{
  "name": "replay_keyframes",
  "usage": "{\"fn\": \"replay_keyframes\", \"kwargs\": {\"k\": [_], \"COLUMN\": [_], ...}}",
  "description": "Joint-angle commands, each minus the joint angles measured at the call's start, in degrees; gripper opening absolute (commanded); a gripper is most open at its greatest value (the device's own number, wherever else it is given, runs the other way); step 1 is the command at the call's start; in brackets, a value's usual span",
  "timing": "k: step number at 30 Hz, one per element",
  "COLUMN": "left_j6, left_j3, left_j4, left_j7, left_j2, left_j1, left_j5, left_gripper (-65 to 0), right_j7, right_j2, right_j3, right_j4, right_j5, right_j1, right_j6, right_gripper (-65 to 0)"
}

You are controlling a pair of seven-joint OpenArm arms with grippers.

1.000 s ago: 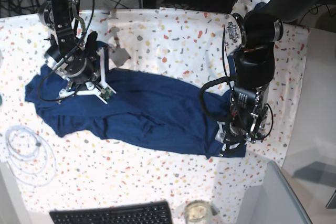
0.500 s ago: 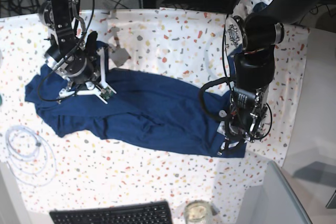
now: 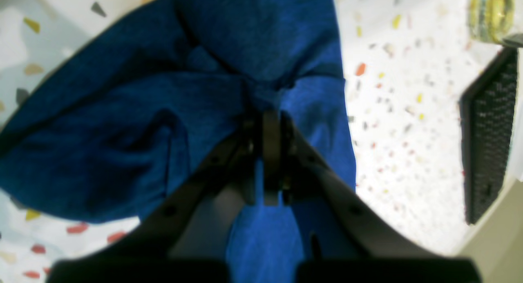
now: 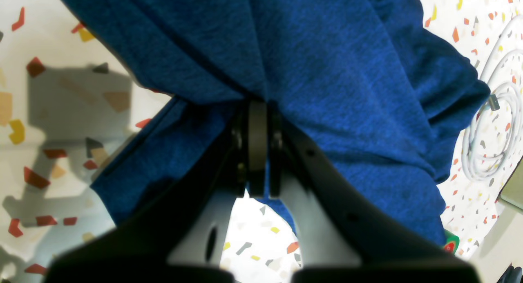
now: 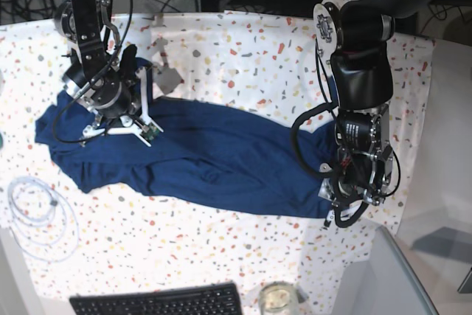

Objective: Layout the t-shirt on the table in an organized manner, then fold the t-shirt properly
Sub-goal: 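Pull the hem end with the left gripper away from the right gripper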

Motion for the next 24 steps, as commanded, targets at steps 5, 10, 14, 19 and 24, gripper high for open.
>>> {"fn": "replay_keyframes", "kwargs": {"k": [5,10,14,19,24], "left_j6": [-0.06,-0.06,-0.06,-0.06,-0.06], "left_j3": [0.02,0.02,0.02,0.02,-0.06], "left_j4": [7.31,7.66,7.57,3.79,2.91], "left_j7": [3.74,4.70,4.70,4.88,3.91], "left_j2": [-0.10,-0.10,-0.18,-0.18,-0.18], "left_j1": [0.45,0.63,0.89,1.42,4.23], "left_j5": [-0.21,-0.21,-0.21,-0.21,-0.21], "left_gripper": [-65.0,-65.0,-65.0,-65.0,-65.0], "right_j7": [0.73,0.73,0.73,0.73,0.73], "right_j2": [0.07,0.07,0.07,0.07,0.07], "right_j3": [0.19,0.19,0.19,0.19,0.19], "right_j4": [0.76,0.76,0.76,0.76,0.76], "right_j5": [0.12,0.12,0.12,0.12,0.12], "right_j1": [0.85,0.85,0.85,0.67,0.50], "right_j6": [-0.10,-0.19,-0.19,-0.19,-0.19], "right_gripper": [-65.0,-65.0,-65.0,-65.0,-65.0]}}
